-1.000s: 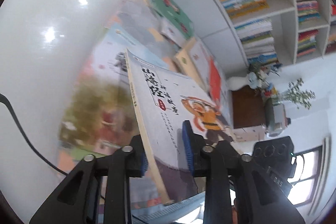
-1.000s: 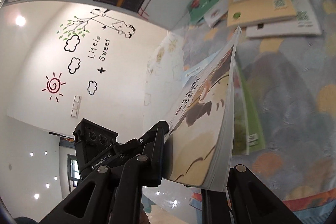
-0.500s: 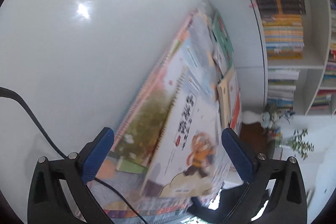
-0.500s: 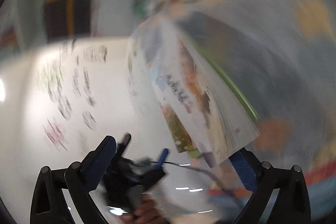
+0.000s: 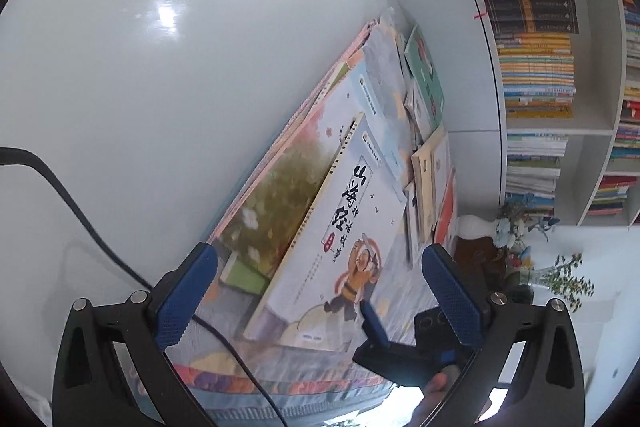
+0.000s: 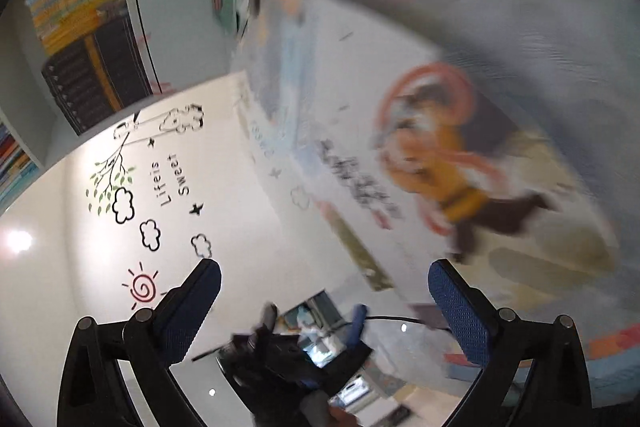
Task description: Organize books
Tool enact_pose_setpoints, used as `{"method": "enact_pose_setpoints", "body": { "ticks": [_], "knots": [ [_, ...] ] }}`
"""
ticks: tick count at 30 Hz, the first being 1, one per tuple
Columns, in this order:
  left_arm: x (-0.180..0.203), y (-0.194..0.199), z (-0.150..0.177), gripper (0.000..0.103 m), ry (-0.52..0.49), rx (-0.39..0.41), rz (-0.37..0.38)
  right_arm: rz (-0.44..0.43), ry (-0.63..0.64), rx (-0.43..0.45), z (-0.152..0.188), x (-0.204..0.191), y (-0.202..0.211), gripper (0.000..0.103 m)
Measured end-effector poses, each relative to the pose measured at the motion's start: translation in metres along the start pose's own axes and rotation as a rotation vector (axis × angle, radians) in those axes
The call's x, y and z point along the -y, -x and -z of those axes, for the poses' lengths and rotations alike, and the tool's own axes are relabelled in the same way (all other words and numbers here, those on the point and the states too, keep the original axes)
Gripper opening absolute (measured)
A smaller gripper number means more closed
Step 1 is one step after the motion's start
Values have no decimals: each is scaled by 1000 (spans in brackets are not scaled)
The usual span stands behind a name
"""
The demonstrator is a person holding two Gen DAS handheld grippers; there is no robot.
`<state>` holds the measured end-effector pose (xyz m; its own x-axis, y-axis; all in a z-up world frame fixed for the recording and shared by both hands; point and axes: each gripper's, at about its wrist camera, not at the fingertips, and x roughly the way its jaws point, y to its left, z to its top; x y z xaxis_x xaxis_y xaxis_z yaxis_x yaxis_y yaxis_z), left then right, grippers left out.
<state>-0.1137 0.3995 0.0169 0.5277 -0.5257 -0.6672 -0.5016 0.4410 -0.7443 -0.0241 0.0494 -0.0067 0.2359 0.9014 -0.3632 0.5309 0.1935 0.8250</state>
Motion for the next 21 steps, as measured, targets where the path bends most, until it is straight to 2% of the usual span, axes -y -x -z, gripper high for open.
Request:
{"method": "enact_pose_setpoints", "body": {
  "ticks": [2, 3, 5, 7, 8, 10, 12, 13, 16, 18, 21],
  "knots": [
    [0, 8, 6, 102, -1, 11, 4, -25, -10, -49, 0, -8, -7, 103],
    [0, 12, 9, 102, -11, 17, -4, 19, 24, -79, 1, -12, -4, 103],
    [-1, 13, 12, 102, -19, 22, -26, 155, 94, -74, 8, -11, 11, 103],
    [-6, 11, 14, 102, -13, 22, -35, 355, 154, -6, 16, -3, 39, 103],
    [-9, 8, 15, 102, -1, 20, -31, 400, 155, 14, 18, 4, 51, 103],
    [-13, 6, 17, 102, 32, 22, -30, 389, 65, 2, 22, 32, 71, 103],
    [-15, 6, 19, 102, 56, 23, -28, 331, -69, -59, 21, 61, 69, 103],
    [-14, 6, 20, 102, 57, 20, -25, 320, -104, -56, 20, 65, 66, 103],
    [-16, 1, 20, 102, 87, -16, 27, 308, -127, -25, 13, 60, 49, 103],
    [-19, 3, 23, 102, 107, -20, 53, 327, -180, -42, 11, 57, 36, 103],
    [-23, 9, 26, 102, 96, -19, 55, 282, -259, -66, 8, 52, 16, 103]
  ]
}}
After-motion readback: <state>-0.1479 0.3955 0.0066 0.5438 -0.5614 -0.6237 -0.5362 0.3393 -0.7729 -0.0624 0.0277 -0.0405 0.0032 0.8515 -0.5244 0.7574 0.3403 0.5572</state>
